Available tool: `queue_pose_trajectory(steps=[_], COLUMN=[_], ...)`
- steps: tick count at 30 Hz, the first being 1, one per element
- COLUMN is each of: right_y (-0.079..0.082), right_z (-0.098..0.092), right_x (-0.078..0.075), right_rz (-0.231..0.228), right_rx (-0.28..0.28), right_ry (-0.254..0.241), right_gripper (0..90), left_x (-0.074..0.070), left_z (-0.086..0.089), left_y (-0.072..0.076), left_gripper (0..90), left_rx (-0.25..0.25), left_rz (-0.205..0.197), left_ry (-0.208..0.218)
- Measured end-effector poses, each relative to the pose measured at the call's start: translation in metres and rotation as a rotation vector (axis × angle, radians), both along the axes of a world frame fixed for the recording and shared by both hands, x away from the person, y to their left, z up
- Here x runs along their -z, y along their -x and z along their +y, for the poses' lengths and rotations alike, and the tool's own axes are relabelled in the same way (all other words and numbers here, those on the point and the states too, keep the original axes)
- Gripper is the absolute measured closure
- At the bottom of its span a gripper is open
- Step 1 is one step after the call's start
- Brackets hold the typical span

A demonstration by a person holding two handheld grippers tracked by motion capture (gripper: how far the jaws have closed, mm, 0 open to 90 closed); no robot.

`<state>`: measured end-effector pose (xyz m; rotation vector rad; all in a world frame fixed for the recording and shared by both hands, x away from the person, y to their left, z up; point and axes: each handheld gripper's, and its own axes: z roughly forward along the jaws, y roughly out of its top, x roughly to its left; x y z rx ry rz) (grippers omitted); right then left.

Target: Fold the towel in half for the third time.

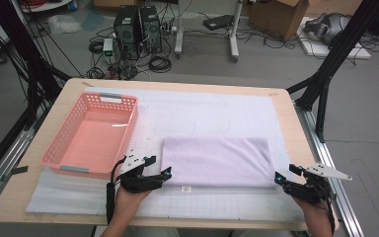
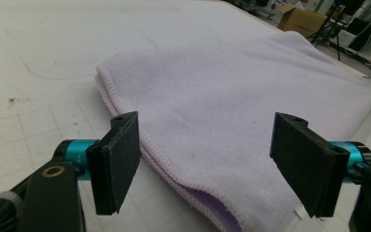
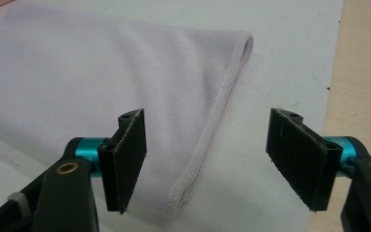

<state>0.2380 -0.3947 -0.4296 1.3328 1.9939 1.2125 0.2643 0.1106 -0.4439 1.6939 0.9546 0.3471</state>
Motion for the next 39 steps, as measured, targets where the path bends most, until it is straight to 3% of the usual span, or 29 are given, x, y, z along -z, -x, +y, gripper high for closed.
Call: queue_pose_trajectory(steps=[9, 15, 21, 26, 33, 35, 37, 39], right_y=[0.001, 0.000, -0.001, -0.003, -0.009, -0.014, -0.017, -0.025], right_z=[0.002, 0.006, 0.008, 0.012, 0.026, 0.038, 0.042, 0.057], right_x=[-0.001, 0.000, 0.000, 0.000, -0.001, -0.004, -0.004, -0.007], right_rz=[-0.004, 0.006, 0.000, 0.007, 0.006, 0.002, -0.005, -0.014], right_rx=[-0.019, -0.032, -0.039, -0.051, -0.091, -0.122, -0.134, -0.169], right_ry=[-0.003, -0.002, 0.001, 0.005, 0.007, 0.005, 0.008, 0.013], right_gripper=[29.6, 29.6, 29.6, 29.7, 29.6, 29.7, 29.7, 29.7], left_x=[0.001, 0.006, 0.009, 0.009, 0.009, 0.009, 0.009, 0.010], left_z=[-0.007, -0.010, -0.011, -0.014, -0.019, -0.020, -0.020, -0.020], left_y=[0.003, 0.001, 0.000, 0.002, 0.009, 0.010, 0.010, 0.010], left_gripper=[25.3, 33.1, 42.3, 46.3, 57.1, 63.1, 65.5, 75.2], left_rx=[-0.006, -0.021, 0.004, 0.005, -0.005, 0.001, 0.006, 0.017], left_rz=[0.036, 0.122, 0.167, 0.200, 0.166, 0.161, 0.173, 0.186], left_ry=[-0.022, -0.072, -0.081, -0.141, -0.199, -0.209, -0.194, -0.175])
